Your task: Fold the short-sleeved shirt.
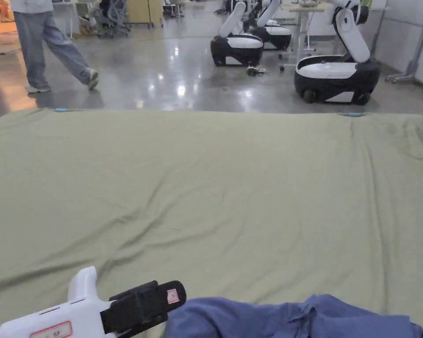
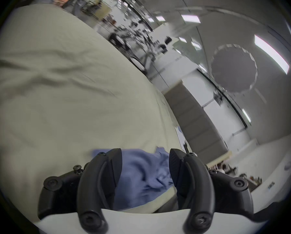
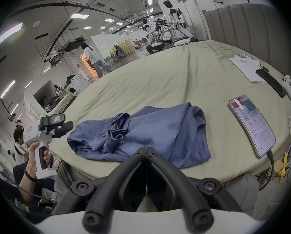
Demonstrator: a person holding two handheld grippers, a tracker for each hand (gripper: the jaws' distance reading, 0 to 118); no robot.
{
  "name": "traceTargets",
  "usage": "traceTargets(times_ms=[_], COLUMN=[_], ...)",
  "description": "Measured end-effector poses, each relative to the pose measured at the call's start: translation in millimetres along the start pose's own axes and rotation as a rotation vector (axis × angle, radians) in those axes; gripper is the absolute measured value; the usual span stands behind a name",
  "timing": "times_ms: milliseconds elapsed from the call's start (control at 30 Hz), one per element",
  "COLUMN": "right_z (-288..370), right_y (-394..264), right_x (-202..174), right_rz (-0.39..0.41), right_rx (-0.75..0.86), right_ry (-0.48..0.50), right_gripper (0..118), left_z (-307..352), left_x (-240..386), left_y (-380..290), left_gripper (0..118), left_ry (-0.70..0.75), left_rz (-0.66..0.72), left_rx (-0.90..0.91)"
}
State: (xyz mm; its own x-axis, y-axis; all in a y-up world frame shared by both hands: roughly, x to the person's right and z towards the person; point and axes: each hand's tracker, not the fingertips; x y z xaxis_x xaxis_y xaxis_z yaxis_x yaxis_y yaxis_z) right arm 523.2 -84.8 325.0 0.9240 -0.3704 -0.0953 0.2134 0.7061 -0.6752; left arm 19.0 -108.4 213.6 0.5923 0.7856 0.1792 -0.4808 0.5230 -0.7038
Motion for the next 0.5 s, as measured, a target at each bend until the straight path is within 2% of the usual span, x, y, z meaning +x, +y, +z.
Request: traceTargets(times_ms=[100,267,333,400,433,500], right_z=[-2,3,7,12,13,11], right_y=[0,0,0,0,0,0], right_x=[-5,-11,-13,-12,-11,-8], right_rz=[0.012,0.036,0.042,0.032,0.016,-0.017], right_rx=[-0.009,-0.014,-0.009,-0.001,0.005,0.002], right_ry=[0.001,0.002,-0.012,-0.017,-0.016,-0.018], right_gripper=[0,0,0,0,0,0], left_z=[6,-54,-59,-62,-62,-55], left_x=[-29,-51,-50,-47,-47,-46], left_y=[-1,-42,-49,-48,-48,-46], left_gripper=[58,58,57,54,51,37], left_ry=[0.044,-0.108,-0.116,-0.109,-0.089,-0.037], left_rz=[0.126,0.311,0.313,0.331,0.324,0.273], left_rx=[0.008,-0.154,-0.042,-0.067,-0.07,-0.091])
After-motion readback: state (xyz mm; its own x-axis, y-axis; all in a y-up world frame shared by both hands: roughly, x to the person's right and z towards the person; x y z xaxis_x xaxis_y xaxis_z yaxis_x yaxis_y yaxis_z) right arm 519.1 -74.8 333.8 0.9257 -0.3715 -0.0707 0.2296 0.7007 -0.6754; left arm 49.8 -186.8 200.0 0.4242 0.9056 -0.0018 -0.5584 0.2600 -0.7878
